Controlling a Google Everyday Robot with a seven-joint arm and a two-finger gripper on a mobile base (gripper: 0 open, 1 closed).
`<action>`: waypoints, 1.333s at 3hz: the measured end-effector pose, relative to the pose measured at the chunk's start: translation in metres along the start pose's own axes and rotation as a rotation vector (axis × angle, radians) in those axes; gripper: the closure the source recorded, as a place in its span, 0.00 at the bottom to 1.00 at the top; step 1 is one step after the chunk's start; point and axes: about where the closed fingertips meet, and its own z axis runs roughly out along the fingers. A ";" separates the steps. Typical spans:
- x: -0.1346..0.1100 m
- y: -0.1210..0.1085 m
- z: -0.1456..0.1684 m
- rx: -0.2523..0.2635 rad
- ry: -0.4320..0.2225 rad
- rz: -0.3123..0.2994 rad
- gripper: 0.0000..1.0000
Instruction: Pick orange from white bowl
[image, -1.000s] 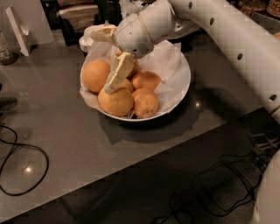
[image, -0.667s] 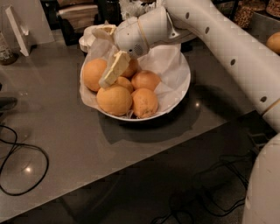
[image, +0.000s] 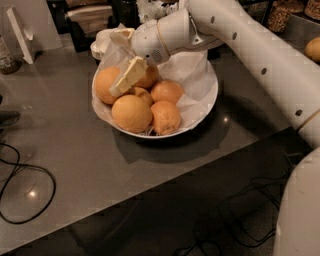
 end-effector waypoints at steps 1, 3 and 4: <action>-0.024 0.033 -0.017 0.073 0.031 -0.044 0.00; -0.022 0.035 -0.014 0.066 0.034 -0.039 0.19; -0.022 0.035 -0.014 0.066 0.034 -0.039 0.32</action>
Offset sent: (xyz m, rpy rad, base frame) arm -0.0676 -0.0209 0.0243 -0.0061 -0.1000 -0.1096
